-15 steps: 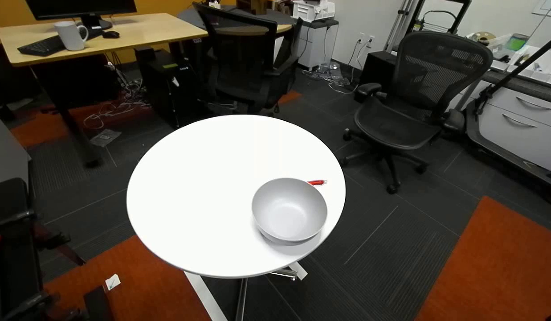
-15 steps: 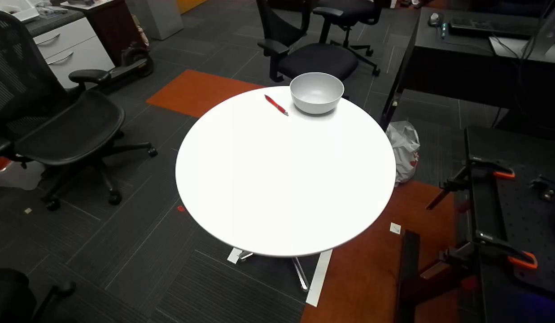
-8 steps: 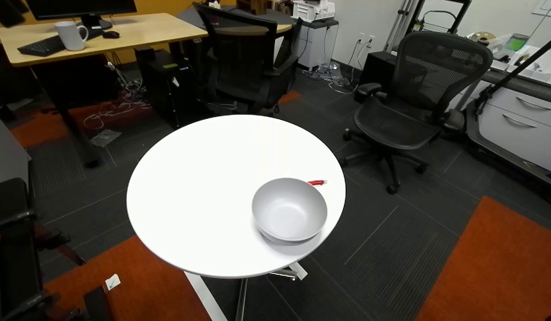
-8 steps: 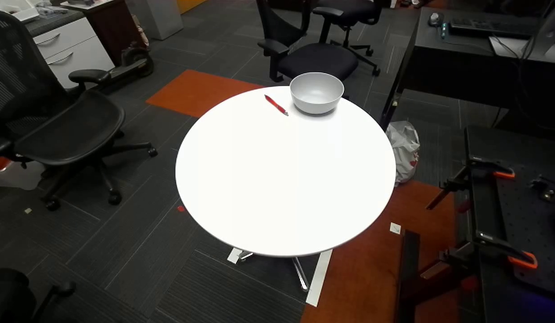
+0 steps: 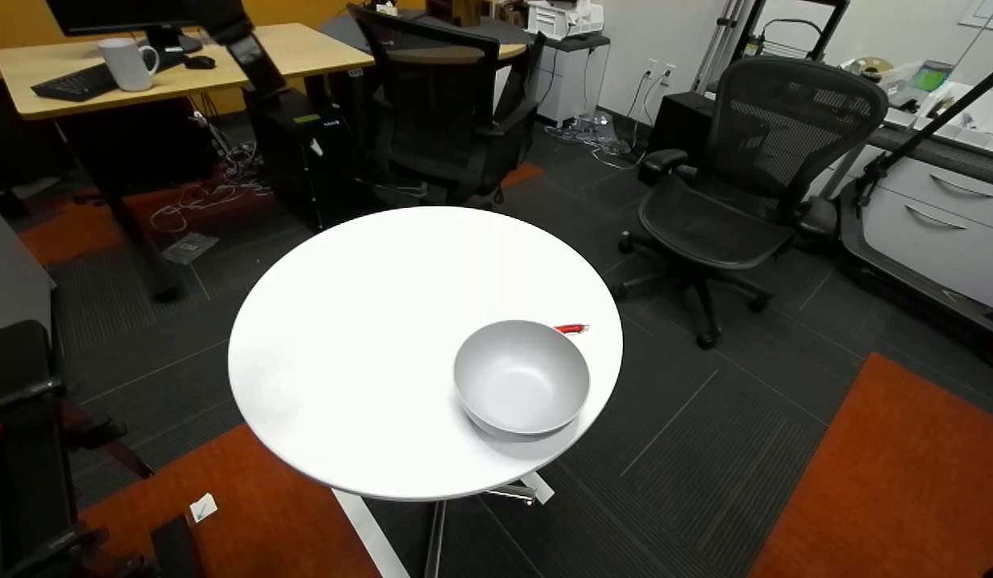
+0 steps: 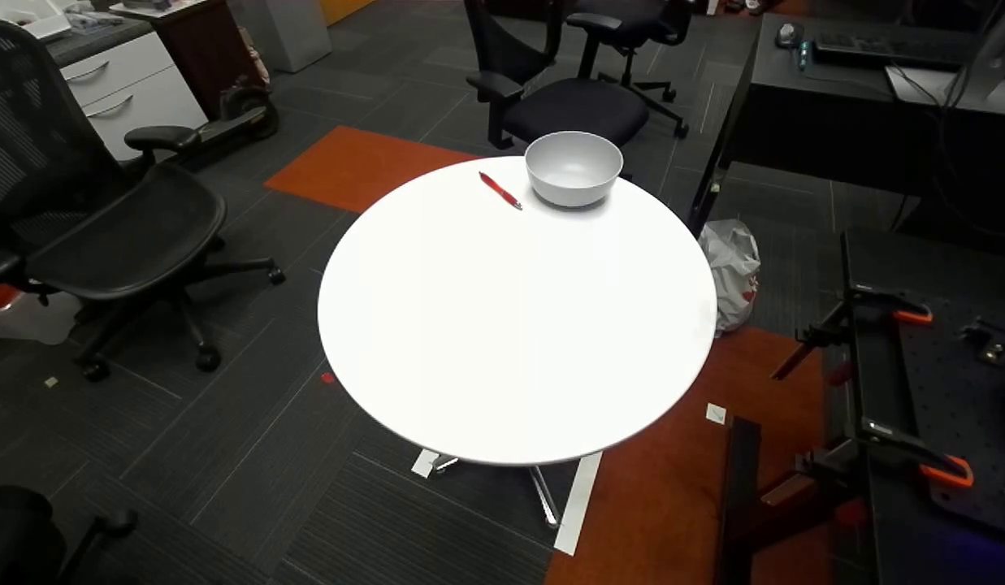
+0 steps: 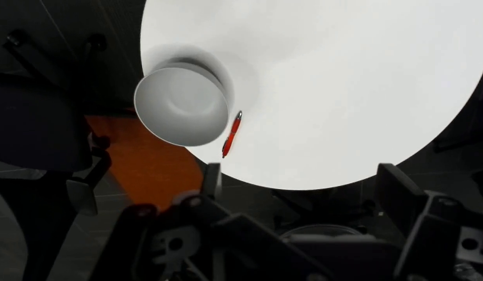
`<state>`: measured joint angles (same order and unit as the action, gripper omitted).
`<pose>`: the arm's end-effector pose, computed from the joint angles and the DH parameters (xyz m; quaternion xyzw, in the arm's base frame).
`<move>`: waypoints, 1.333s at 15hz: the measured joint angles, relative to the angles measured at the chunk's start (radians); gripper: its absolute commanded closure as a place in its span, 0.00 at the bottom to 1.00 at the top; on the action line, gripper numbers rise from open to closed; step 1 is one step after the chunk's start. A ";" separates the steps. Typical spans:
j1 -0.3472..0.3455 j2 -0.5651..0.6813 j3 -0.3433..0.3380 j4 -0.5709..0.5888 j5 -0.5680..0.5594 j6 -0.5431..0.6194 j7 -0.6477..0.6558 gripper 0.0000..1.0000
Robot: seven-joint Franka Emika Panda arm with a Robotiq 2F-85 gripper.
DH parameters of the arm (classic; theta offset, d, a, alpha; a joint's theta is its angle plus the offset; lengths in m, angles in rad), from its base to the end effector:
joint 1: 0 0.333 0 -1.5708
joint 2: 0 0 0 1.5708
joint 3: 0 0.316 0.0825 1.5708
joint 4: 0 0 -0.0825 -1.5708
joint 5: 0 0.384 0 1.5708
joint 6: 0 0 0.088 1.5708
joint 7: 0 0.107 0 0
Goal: Pick up the pen and put it in the bowl, remove the pen from the bowl and put it back on the table
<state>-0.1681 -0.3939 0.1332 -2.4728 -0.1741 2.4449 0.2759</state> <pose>0.4513 -0.0134 0.4717 0.9749 -0.0969 0.1877 0.0707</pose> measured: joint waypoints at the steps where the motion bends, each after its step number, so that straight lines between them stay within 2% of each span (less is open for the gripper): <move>1: -0.006 0.060 -0.002 0.035 -0.010 0.022 0.010 0.00; 5: -0.003 0.280 -0.032 0.193 -0.022 0.064 0.025 0.00; 11: 0.033 0.529 -0.124 0.412 0.000 0.064 0.021 0.00; 16: 0.047 0.684 -0.176 0.552 0.059 0.055 0.013 0.00; 20: 0.047 0.755 -0.191 0.619 0.088 0.038 0.000 0.00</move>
<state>-0.1210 0.3607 -0.0578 -1.8538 -0.0863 2.4831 0.2759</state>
